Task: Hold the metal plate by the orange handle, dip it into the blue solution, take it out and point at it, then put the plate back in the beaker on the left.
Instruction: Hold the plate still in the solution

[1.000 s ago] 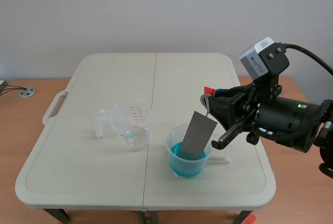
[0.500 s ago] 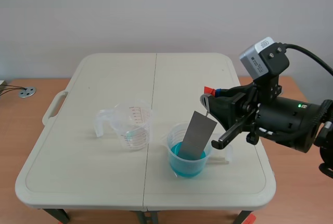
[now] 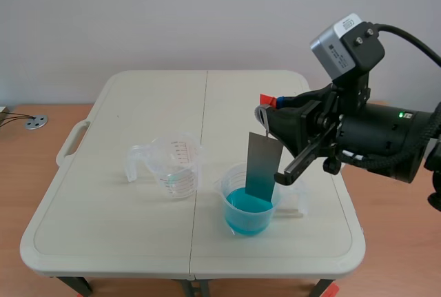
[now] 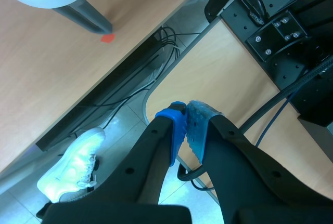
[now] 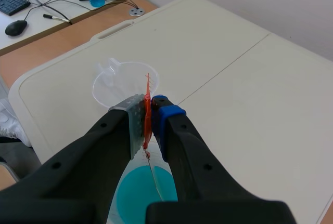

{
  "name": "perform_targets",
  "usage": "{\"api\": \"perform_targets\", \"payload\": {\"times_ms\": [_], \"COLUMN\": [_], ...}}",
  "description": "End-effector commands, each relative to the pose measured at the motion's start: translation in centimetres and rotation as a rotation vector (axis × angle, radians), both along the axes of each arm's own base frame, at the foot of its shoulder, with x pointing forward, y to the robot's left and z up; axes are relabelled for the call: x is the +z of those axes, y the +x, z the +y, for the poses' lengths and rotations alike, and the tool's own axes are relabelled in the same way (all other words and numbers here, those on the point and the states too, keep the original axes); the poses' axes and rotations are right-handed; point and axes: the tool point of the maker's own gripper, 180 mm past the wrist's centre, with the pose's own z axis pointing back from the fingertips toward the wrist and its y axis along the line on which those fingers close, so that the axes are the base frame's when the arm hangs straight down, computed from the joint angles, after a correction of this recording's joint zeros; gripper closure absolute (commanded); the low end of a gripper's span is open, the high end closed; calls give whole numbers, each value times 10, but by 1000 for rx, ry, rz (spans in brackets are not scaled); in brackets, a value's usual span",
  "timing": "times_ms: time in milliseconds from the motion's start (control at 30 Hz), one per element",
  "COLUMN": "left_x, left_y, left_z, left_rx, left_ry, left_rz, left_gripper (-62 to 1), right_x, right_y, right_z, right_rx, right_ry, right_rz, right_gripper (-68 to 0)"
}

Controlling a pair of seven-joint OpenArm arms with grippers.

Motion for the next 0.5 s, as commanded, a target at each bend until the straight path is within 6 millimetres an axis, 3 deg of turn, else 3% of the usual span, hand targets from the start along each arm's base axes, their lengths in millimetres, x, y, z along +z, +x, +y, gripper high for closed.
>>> {"api": "perform_targets", "payload": {"times_ms": [0,467], "left_x": [4,18], "left_y": [7,61], "left_z": [-4,-4], "left_rx": [3,-21], "left_ry": [-22,-25], "left_rz": [-25,-162], "left_gripper": [-31,-31], "right_x": [17,64], "right_y": [0,-3], "right_z": [3,4], "right_rx": [11,19], "right_ry": [32,53], "right_rz": [-40,-134], "right_gripper": [-15,-15]}}
